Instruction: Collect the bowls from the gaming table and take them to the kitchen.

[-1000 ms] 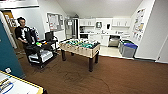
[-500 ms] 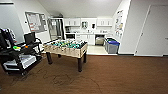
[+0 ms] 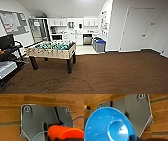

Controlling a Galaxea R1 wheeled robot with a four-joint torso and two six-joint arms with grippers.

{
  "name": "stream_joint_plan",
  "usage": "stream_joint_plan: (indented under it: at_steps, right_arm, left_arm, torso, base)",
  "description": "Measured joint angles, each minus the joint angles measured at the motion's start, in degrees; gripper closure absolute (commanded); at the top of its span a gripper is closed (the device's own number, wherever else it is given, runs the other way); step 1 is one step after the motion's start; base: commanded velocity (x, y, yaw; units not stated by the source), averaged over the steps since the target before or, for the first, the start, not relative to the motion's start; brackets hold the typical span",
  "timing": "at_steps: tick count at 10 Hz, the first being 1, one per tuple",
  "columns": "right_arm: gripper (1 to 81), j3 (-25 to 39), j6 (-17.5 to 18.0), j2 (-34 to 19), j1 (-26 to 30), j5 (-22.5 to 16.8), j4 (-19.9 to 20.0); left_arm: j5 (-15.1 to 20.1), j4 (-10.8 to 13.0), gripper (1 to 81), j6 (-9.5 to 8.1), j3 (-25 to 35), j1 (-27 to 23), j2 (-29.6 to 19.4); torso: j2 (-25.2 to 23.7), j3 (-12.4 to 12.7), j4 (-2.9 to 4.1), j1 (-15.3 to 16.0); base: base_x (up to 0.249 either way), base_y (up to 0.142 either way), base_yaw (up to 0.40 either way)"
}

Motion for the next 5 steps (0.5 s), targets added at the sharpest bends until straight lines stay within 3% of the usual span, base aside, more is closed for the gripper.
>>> stream_joint_plan:
  at_steps: [5]
  right_arm:
    - [81.1, -0.11, -0.05, 0.00, 0.02, -0.13, -0.20]
  left_arm:
    - [-0.32, -0.11, 81.1, 0.00, -0.11, 0.22, -0.20]
  torso:
    - [0.00, 0.00, 0.00, 0.00]
  base:
    - [0.015, 0.000, 0.000]
